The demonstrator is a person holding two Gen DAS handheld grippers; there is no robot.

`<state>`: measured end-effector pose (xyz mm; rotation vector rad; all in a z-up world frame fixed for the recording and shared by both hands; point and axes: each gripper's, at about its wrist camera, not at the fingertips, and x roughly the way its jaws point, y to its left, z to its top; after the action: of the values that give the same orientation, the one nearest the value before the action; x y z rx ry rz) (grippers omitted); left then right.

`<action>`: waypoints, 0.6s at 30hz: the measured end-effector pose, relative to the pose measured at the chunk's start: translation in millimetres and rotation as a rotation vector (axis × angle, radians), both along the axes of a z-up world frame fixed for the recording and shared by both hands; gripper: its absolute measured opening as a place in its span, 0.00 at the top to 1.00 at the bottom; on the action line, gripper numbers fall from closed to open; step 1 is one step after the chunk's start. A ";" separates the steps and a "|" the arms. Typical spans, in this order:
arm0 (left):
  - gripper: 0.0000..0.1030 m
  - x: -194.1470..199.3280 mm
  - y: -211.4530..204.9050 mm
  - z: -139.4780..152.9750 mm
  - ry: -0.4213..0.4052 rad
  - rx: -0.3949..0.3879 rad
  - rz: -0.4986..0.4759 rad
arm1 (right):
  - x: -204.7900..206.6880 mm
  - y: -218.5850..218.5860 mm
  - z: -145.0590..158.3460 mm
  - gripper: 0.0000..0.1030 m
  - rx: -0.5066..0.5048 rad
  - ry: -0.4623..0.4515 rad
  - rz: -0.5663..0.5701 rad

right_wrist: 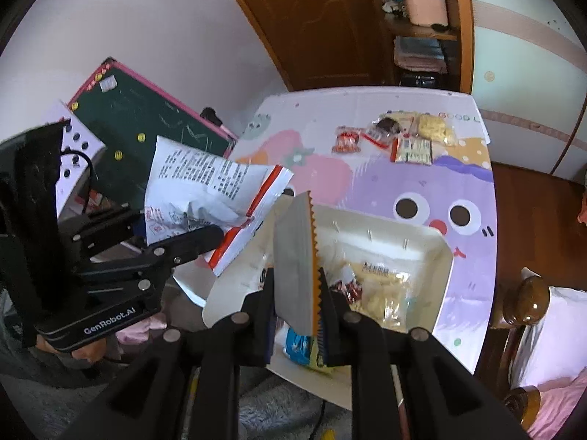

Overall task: Organize snacks
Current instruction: 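Carry white bag and orange bar to the white tray and release them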

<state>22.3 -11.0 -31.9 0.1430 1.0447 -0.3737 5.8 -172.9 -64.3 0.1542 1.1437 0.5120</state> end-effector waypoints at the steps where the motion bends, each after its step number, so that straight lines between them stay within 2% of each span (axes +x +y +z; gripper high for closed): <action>1: 0.70 1.2 -0.1 -1.4 0.005 0.003 0.000 | -1.2 1.7 -1.6 0.83 -0.005 0.005 0.004; 6: 0.69 0.5 2.6 -7.8 0.031 0.007 0.009 | -2.9 8.0 -8.7 0.83 -0.028 0.028 0.017; 9: 0.66 -0.2 4.2 -11.6 0.046 0.018 0.013 | -0.7 8.0 -12.9 0.82 -0.048 0.047 0.003; 11: 0.52 1.8 5.6 -16.7 0.063 0.034 0.036 | 1.9 6.3 -17.6 0.77 -0.065 0.063 -0.017; 12: 0.31 2.5 6.7 -19.7 0.070 0.046 0.046 | 4.3 3.4 -22.7 0.72 -0.086 0.080 -0.045; 13: 0.17 2.7 8.0 -21.8 0.071 0.059 0.054 | 6.2 0.7 -26.1 0.59 -0.096 0.090 -0.065; 14: 0.14 2.4 8.7 -22.7 0.066 0.068 0.062 | 7.0 -2.0 -28.7 0.52 -0.101 0.094 -0.081; 18: 0.13 2.1 11.1 -27.5 0.075 0.090 0.083 | 8.3 -10.0 -34.4 0.52 -0.125 0.107 -0.115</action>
<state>24.3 0.1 -59.4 0.1667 1.1379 -0.2591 14.1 -182.9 -98.6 0.1387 1.2598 0.3326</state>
